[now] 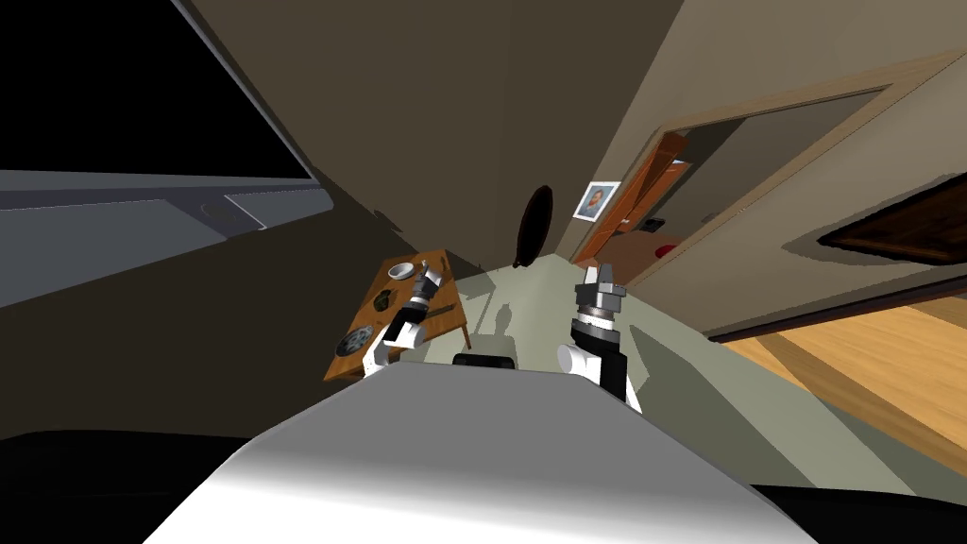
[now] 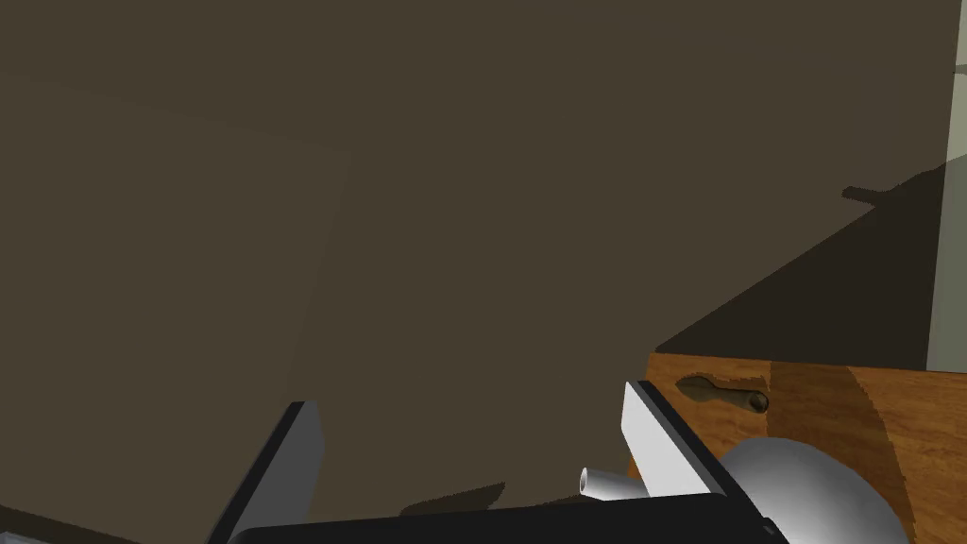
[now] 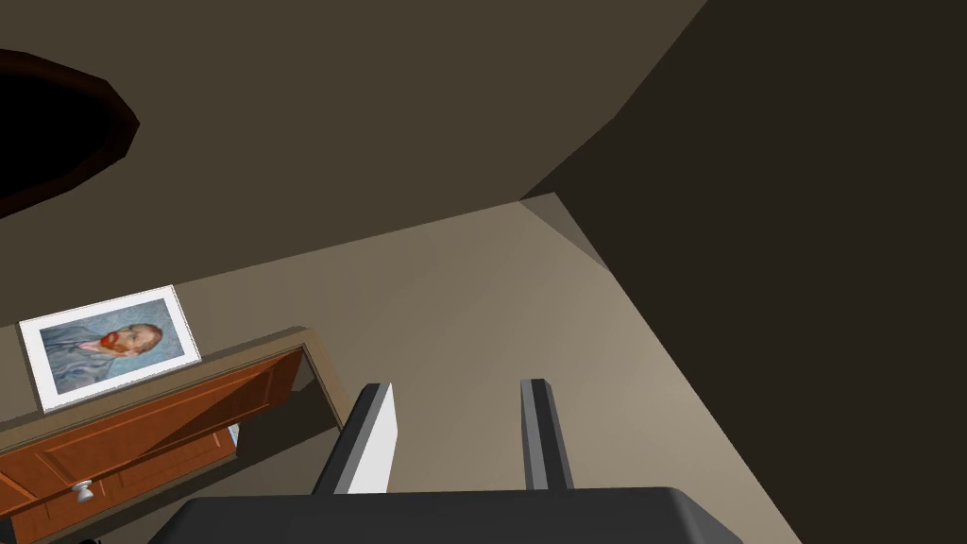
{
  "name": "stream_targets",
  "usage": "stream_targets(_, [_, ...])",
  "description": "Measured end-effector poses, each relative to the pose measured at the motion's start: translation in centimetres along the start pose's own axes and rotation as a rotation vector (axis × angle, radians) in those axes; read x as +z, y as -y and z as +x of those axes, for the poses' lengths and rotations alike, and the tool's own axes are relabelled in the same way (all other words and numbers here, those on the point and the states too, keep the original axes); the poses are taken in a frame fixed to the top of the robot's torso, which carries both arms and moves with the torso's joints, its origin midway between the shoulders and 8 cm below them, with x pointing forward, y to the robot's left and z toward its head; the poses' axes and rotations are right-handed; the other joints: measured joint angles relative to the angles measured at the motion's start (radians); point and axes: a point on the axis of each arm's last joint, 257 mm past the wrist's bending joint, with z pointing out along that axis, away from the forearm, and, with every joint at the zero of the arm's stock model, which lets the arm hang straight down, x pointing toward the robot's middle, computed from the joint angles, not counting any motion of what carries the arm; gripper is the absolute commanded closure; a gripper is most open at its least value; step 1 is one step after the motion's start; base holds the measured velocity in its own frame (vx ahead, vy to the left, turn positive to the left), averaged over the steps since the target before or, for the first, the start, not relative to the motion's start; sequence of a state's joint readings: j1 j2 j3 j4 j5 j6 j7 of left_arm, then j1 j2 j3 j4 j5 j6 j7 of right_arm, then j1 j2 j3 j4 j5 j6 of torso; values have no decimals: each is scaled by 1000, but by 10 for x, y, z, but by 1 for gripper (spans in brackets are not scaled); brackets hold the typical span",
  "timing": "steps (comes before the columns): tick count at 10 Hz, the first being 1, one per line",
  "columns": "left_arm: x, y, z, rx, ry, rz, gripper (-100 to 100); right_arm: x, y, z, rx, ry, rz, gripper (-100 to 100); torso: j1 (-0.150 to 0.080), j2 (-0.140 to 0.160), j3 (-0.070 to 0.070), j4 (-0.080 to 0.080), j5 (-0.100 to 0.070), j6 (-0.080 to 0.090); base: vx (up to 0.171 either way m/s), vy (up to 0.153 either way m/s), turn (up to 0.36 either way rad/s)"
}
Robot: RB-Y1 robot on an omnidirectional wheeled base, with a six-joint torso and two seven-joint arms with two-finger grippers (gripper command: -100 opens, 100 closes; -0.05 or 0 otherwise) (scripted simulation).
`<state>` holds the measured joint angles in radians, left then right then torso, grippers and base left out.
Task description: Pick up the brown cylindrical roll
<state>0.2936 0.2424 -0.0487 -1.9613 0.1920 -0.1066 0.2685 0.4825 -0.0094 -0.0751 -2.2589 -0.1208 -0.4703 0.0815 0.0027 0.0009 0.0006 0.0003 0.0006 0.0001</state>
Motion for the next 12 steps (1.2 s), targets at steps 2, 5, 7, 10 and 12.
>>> stream_targets(2, [6,-22,-11,-20,17,-65,-100,0,0,0,0,0,0,0,0,-1,0,0,0,0,-19,28,-99])
stream_targets(5, [6,-55,-30,-48,47,-160,-100,0,0,0,0,0,0,0,0,0,0,0,0,0,-22,26,-108])
stream_targets(7, [9,-79,-43,-67,70,-226,-100,0,0,0,0,0,0,0,0,-1,0,0,0,-1,-21,27,-104])
stream_targets(10, [6,-111,-62,-100,115,-337,-100,0,0,0,0,0,0,0,0,0,0,0,0,0,-21,24,-89])
stream_targets(12, [1,-131,-78,-118,143,-405,-100,0,0,0,0,0,0,0,0,0,0,0,0,0,-21,21,-93])
